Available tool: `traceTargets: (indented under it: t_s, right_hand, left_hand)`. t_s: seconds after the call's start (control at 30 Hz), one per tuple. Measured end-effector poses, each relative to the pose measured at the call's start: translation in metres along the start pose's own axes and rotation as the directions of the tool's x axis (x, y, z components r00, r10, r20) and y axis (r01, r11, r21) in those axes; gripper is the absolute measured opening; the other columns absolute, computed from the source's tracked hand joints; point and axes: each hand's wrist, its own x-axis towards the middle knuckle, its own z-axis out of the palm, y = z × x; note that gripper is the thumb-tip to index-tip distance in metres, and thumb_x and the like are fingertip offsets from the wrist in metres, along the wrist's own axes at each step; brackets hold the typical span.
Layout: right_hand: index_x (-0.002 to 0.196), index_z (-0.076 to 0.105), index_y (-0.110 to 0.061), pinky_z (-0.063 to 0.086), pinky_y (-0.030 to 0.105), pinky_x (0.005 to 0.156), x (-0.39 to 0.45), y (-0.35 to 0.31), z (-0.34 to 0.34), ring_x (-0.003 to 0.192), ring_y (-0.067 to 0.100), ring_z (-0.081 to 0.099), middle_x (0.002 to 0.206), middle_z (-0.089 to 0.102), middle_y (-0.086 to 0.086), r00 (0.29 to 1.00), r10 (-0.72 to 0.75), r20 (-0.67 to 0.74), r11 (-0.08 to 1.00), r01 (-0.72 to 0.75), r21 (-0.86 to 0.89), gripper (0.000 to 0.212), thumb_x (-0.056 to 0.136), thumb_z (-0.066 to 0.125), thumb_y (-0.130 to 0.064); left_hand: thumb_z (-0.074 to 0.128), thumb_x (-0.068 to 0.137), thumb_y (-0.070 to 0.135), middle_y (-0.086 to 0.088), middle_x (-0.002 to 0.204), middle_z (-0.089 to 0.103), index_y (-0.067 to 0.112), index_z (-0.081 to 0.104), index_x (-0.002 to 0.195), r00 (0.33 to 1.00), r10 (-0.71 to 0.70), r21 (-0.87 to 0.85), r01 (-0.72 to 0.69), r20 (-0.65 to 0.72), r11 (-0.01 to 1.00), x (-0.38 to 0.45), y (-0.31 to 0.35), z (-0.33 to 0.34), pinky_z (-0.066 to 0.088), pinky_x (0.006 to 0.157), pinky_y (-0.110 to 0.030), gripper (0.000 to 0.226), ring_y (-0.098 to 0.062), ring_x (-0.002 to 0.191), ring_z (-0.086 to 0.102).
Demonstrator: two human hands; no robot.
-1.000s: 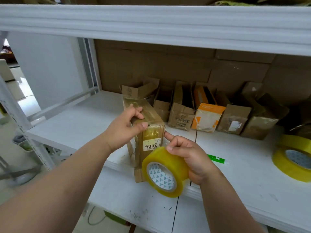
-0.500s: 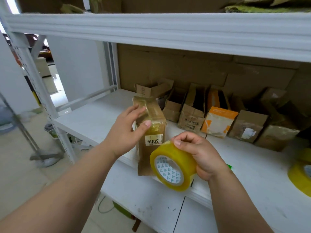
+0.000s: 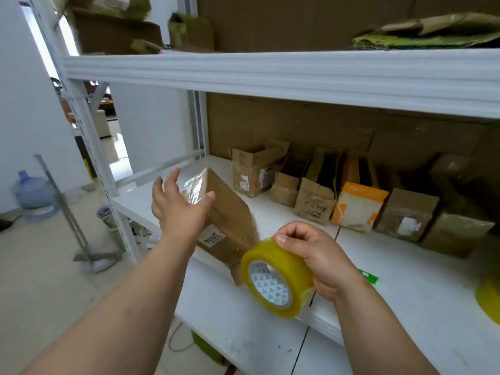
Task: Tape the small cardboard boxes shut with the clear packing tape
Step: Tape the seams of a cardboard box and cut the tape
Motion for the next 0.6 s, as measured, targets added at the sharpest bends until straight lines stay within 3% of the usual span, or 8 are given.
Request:
traceTargets:
  t_s: [0.03,0.1,0.17,0.23,0.33,0.43,0.5,0.6]
  right_hand:
    - [0.073,0.072,-0.023,0.052,0.039,0.074,-0.001,0.000,0.001,0.077,0.022,0.062,0.080,0.068,0.005,1.000,0.008,-0.004,1.000,-0.008,-0.005,0.017,0.087,0.071,-0.014]
    - [0.073,0.072,-0.023,0.053,0.039,0.074,0.001,-0.002,0.003,0.077,0.022,0.064,0.081,0.069,0.005,1.000,0.016,-0.010,1.000,-0.016,-0.009,0.017,0.087,0.071,-0.015]
    - [0.073,0.072,-0.023,0.053,0.038,0.074,0.005,-0.004,0.006,0.077,0.022,0.063,0.080,0.068,0.005,1.000,0.022,-0.015,1.000,-0.022,-0.013,0.017,0.087,0.072,-0.014]
    - [0.073,0.072,-0.022,0.052,0.038,0.073,0.010,-0.005,0.009,0.076,0.022,0.063,0.079,0.068,0.005,0.999,0.023,-0.033,1.000,-0.024,-0.017,0.017,0.087,0.071,-0.013]
    - [0.071,0.072,-0.022,0.053,0.042,0.076,0.017,-0.005,0.007,0.077,0.024,0.064,0.079,0.068,0.007,0.990,0.032,-0.135,0.999,-0.032,0.000,0.020,0.087,0.071,-0.011]
    - [0.067,0.071,-0.025,0.055,0.045,0.080,0.025,0.002,0.002,0.079,0.026,0.066,0.078,0.071,0.006,0.967,0.068,-0.246,0.998,-0.069,0.004,0.024,0.087,0.072,-0.012]
    - [0.065,0.070,-0.023,0.055,0.047,0.082,0.030,0.007,0.002,0.080,0.028,0.067,0.081,0.072,0.008,0.947,0.099,-0.305,0.995,-0.098,0.019,0.024,0.086,0.072,-0.011]
    - [0.064,0.068,-0.021,0.055,0.052,0.086,0.035,0.013,0.005,0.086,0.034,0.067,0.093,0.074,0.014,0.921,0.133,-0.367,0.990,-0.108,0.088,0.026,0.085,0.072,-0.007]
  left_hand:
    - [0.073,0.081,0.042,0.003,0.154,0.027,0.045,0.036,0.142,0.989,-0.130,-0.108,0.137,0.072,0.985,0.007,-0.008,0.002,0.039,0.107,-0.052,0.071,-0.032,0.138,0.035]
    - [0.072,0.083,0.043,-0.002,0.149,0.040,0.041,0.042,0.140,0.970,-0.142,-0.153,0.174,0.197,0.973,0.010,-0.014,0.012,0.049,0.100,-0.049,0.065,-0.030,0.125,0.051]
    - [0.071,0.086,0.043,-0.002,0.141,0.050,0.029,0.052,0.137,0.960,-0.021,-0.018,0.027,0.281,0.999,0.004,-0.015,0.024,0.048,0.098,-0.037,0.056,-0.023,0.119,0.055]
    - [0.071,0.085,0.047,0.001,0.140,0.052,0.024,0.054,0.138,0.911,0.081,0.122,-0.142,0.404,0.982,-0.001,-0.018,0.035,0.046,0.100,-0.035,0.060,-0.021,0.120,0.055]
    - [0.073,0.080,0.052,0.000,0.153,0.037,0.027,0.042,0.148,0.861,0.114,0.169,-0.225,0.496,0.960,0.008,-0.020,0.046,0.039,0.111,-0.045,0.078,-0.025,0.132,0.044]
    - [0.076,0.076,0.057,-0.001,0.163,0.015,0.028,0.027,0.155,0.768,0.171,0.199,-0.363,0.617,0.910,0.022,-0.024,0.052,0.020,0.121,-0.040,0.097,-0.027,0.147,0.020]
    - [0.075,0.068,0.068,-0.001,0.165,0.006,0.032,0.016,0.157,0.705,0.219,0.246,-0.494,0.674,0.834,0.028,-0.022,0.056,0.012,0.121,-0.040,0.113,-0.029,0.149,0.008]
    - [0.073,0.066,0.071,-0.001,0.165,0.001,0.033,0.009,0.157,0.683,0.255,0.277,-0.567,0.685,0.775,0.038,-0.017,0.067,0.013,0.121,-0.043,0.119,-0.033,0.149,0.005]
